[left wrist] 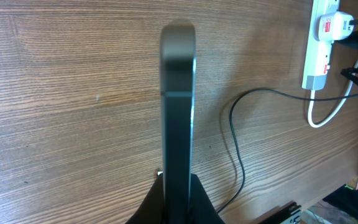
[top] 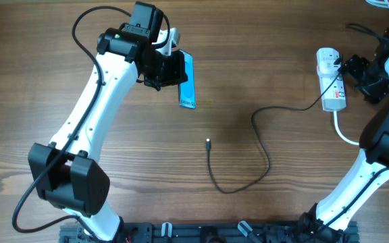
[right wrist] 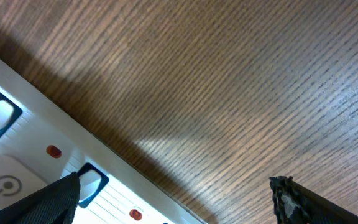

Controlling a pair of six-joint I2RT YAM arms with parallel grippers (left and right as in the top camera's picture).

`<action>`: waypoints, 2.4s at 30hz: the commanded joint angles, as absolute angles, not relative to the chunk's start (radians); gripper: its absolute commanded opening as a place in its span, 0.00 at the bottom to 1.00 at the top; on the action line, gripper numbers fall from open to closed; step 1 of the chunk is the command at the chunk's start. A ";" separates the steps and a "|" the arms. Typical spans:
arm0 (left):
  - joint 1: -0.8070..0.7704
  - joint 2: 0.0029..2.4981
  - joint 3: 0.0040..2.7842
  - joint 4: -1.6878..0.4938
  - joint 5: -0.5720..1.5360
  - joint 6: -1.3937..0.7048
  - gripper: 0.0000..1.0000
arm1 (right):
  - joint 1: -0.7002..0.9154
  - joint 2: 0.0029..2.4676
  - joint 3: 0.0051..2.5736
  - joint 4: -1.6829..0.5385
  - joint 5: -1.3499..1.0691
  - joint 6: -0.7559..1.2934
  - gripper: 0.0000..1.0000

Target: Plug charger to phone and switch on socket

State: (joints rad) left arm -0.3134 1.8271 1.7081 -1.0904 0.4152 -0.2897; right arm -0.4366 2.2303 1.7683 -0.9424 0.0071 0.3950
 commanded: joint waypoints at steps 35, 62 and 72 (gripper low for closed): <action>-0.318 1.816 1.715 -1.084 0.419 -0.277 0.04 | -0.436 2.259 1.760 -1.052 -0.113 0.370 1.00; -0.212 1.816 1.715 -1.167 0.249 -0.480 0.04 | 0.327 1.565 1.470 -1.169 -0.448 0.331 1.00; -0.150 1.816 1.715 -1.213 0.245 -0.436 0.04 | 0.655 1.803 1.309 -0.973 -0.284 0.584 0.51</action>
